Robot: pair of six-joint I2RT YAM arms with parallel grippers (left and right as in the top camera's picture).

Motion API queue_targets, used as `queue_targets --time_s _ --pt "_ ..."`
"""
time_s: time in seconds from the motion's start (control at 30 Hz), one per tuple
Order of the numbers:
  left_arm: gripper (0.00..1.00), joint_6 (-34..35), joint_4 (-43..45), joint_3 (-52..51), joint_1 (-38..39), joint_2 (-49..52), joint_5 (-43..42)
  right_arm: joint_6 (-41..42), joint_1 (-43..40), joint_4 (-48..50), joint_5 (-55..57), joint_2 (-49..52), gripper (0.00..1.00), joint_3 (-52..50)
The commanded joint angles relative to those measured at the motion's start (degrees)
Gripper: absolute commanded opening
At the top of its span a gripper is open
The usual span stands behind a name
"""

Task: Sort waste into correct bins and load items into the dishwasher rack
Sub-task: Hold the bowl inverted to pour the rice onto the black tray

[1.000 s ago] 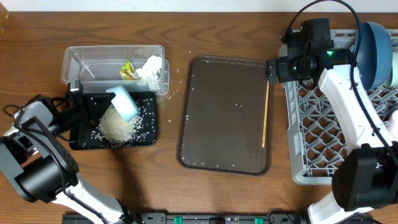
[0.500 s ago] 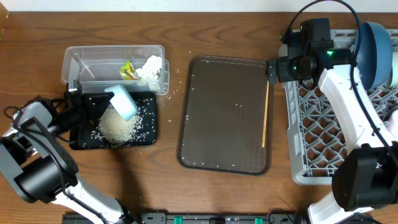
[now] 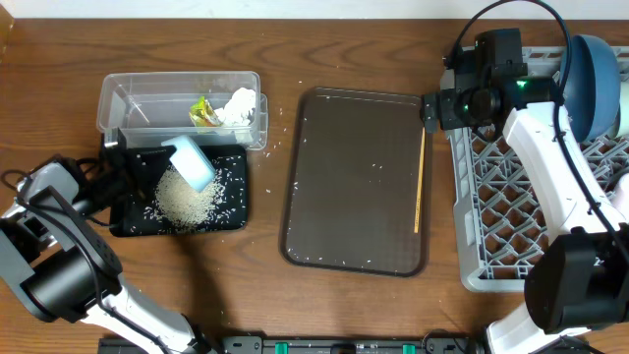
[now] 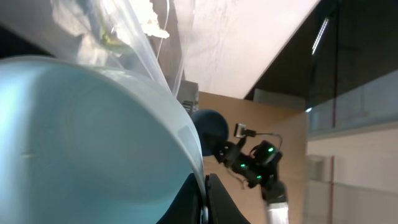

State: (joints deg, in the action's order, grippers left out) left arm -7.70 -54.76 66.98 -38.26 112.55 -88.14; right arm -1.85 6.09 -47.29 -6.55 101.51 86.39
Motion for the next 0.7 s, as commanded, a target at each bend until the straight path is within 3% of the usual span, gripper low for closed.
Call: queue_targets --time_s 0.0,0.1,0.27,0.37,0.43,0.53,0.67 --pt "0.07 2.9 -2.3 0.0 -0.3 -0.2 -0.4 1.0 0.3 0.1 0.3 0.0 0.99 0.1" --pt "0.06 1.8 -2.6 0.0 -0.2 -0.2 -0.6 1.0 0.3 0.2 0.3 0.0 0.99 0.1" --pt "0.06 -9.0 -2.1 0.0 0.3 -0.2 -0.2 1.0 0.3 0.1 0.3 0.0 0.99 0.1" --pt "0.06 -2.0 -2.1 0.0 0.2 -0.2 3.9 1.0 0.3 0.1 0.3 0.0 0.99 0.1" --pt "0.06 -6.3 -4.1 0.0 0.6 -0.5 -2.0 1.0 0.3 0.1 0.3 0.0 0.99 0.1" --pt "0.06 -13.2 -4.7 0.3 1.1 -2.0 -1.5 1.0 0.3 0.1 0.3 0.0 0.99 0.1" --pt "0.06 -7.7 -1.8 0.3 0.8 -2.0 0.9 1.0 0.3 0.1 0.3 0.0 0.99 0.1"
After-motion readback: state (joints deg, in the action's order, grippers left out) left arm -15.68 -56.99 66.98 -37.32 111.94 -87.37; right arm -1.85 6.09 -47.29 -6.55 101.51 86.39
